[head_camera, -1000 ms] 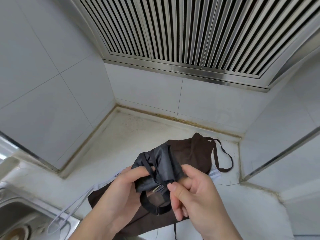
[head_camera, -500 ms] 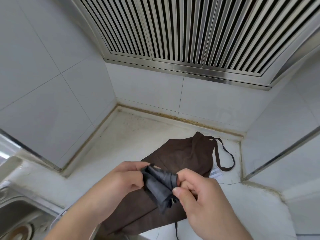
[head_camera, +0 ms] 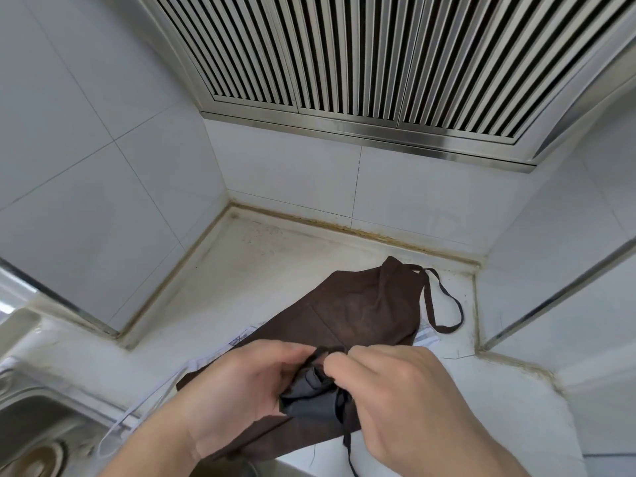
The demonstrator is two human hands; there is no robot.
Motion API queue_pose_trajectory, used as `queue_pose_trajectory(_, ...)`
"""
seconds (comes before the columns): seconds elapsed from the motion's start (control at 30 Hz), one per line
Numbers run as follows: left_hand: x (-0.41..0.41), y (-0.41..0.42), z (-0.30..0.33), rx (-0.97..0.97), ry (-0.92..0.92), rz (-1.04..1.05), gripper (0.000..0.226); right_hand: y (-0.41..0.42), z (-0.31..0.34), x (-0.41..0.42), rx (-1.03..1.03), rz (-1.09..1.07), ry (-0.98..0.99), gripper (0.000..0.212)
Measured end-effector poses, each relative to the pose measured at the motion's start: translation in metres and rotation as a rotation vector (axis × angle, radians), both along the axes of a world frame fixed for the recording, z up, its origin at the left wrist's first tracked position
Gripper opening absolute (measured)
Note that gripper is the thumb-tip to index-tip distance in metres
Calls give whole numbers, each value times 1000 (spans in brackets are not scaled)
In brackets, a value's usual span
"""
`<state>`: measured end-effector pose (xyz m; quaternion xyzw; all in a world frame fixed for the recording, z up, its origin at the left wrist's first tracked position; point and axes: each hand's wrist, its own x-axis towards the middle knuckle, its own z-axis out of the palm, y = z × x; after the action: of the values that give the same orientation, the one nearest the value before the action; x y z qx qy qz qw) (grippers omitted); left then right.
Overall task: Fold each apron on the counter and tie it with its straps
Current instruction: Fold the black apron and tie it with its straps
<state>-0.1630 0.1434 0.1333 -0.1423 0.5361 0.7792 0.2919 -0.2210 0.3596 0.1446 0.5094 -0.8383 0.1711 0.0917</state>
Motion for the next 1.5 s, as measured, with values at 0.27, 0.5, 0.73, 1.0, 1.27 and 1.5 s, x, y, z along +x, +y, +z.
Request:
queue_pose_trajectory(0.27,1,16,-33,-551,196,322,21,-11,-65,2,105,38,-72,28)
queue_pose_trajectory(0.5,-13,-22,-129,-586,95,387,39,-71,-171,17,310,73,-220,50)
queue_pose_trajectory(0.73,-19,-46,-247,-822,69,50,35,-126,-273,21,580,94,-441,31)
queue_pose_trajectory(1.0,4,-66,-267,-1272,298,-6,22,-104,-282,10,423,-111,-773,23)
queue_pose_trajectory(1.27,-19,-73,-243,-827,85,-101,24,-95,-281,13,273,-330,-549,22)
queue_pose_trajectory(1.5,-18,-63,-260,-842,71,-244,22,-89,-288,8,205,-190,-485,8)
